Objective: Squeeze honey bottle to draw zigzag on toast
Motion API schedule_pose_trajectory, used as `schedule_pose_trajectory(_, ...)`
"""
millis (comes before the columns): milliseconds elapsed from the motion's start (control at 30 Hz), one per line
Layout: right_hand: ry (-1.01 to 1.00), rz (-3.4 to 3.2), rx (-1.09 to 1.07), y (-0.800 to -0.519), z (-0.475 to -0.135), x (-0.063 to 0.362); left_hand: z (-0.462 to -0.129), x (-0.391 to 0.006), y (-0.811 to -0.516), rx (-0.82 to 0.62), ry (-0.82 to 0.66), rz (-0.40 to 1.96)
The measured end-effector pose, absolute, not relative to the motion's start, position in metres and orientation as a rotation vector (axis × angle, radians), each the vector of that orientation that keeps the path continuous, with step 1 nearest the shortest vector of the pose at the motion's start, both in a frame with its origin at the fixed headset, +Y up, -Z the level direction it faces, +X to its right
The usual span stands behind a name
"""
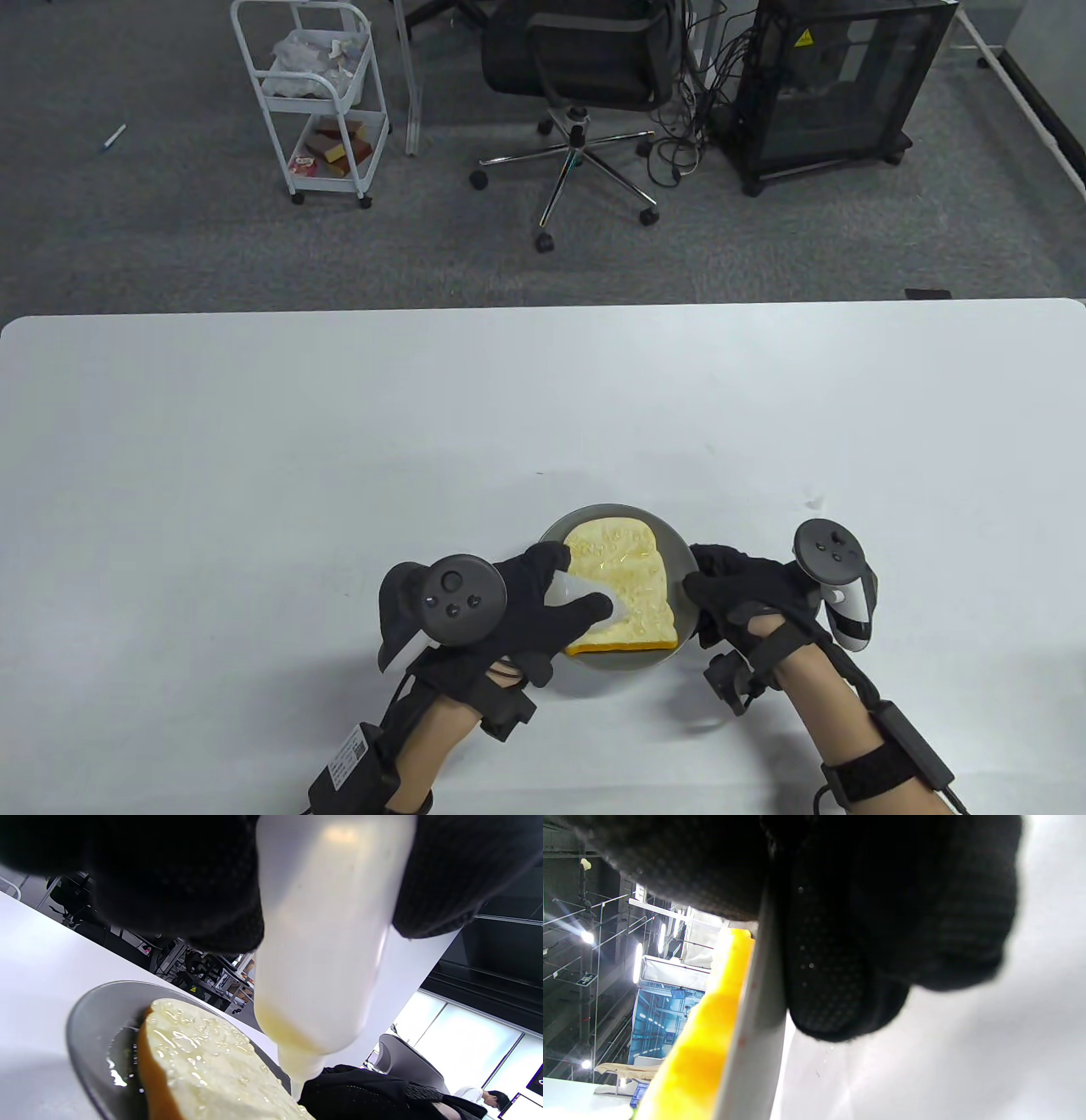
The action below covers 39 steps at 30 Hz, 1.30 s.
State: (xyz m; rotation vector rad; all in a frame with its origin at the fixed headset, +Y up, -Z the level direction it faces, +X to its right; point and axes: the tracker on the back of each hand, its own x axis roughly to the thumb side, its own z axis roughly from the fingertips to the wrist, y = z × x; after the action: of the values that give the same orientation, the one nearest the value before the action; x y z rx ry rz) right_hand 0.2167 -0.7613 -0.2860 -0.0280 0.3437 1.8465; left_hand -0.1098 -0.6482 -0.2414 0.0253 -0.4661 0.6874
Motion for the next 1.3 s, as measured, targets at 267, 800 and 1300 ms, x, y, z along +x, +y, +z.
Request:
schedule_pose_trajectory(267, 0.34, 1.841, -0.03, -0.76, -0.287, 0.219, -0.244, -0.123, -0.644, 0.006, -0.452, 0.698)
schedule_pose_trajectory(800, 0.322, 1.837, -0.04, -0.759, -0.289, 0.227, -0.247, -0.145, -0.637, -0.03, -0.425, 0.701)
schedule_pose_trajectory(1300, 0.312, 1.832, -0.053, -0.758, -0.29, 0.23, -0.245, -0.148, -0.634, -0.038, -0.445, 0.687)
